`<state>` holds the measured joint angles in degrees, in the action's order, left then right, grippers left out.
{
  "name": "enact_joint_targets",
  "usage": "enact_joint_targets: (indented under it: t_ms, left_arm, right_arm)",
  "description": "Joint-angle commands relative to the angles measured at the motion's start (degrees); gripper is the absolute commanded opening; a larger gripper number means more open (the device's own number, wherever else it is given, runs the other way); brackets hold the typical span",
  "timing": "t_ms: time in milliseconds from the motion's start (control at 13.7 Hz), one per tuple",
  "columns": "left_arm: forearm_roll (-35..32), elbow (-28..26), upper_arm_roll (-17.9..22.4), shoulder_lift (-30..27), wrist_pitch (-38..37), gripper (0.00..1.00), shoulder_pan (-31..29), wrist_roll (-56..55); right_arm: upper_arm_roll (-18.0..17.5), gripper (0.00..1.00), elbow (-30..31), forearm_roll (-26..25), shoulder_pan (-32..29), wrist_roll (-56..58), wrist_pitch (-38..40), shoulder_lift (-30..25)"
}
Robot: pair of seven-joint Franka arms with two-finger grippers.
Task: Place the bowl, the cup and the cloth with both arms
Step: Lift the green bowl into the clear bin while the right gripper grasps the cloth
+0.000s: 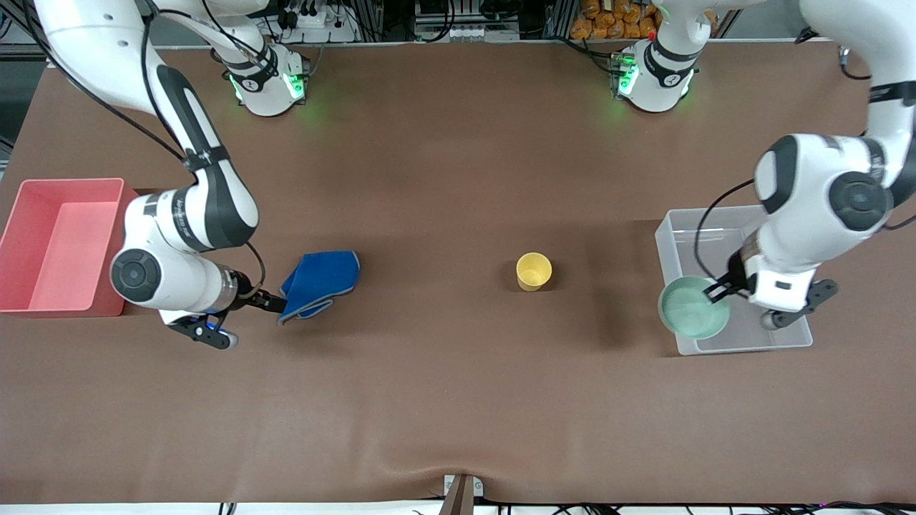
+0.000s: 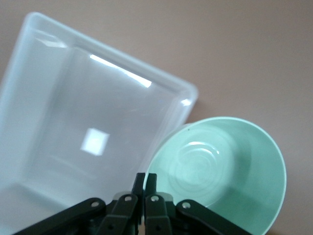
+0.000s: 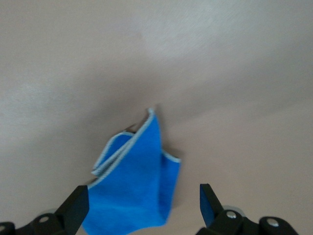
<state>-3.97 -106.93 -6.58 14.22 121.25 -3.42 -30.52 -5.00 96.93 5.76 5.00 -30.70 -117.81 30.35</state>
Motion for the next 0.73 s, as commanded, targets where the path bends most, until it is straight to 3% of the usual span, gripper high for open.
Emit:
enact_joint_targets:
  t_ms: [0,146,512,659]
  left_arm:
    - [-1.21,-2.31,-0.71,-3.75,-5.05,0.0,-4.75,10.78]
    - [-1.3,-5.99,-0.89,-5.07,-5.5,0.0,-8.0,15.47]
    - [-1.3,-14.25,-0.8,-5.69,0.72,0.0,-8.36,16.71]
    - [-1.3,-18.29,-0.8,-5.43,6.25,0.0,-8.36,17.59]
  right_arm:
    - [0.17,1.0,-0.42,4.25,0.27,-1.47,-2.51,1.63]
    - [0.17,1.0,0.19,4.34,-0.08,-1.56,-3.91,3.21]
    - [-0.01,1.0,8.53,4.52,0.1,-1.65,-10.06,2.43]
    - [-0.01,1.0,10.38,8.97,0.27,-1.56,-10.25,1.73]
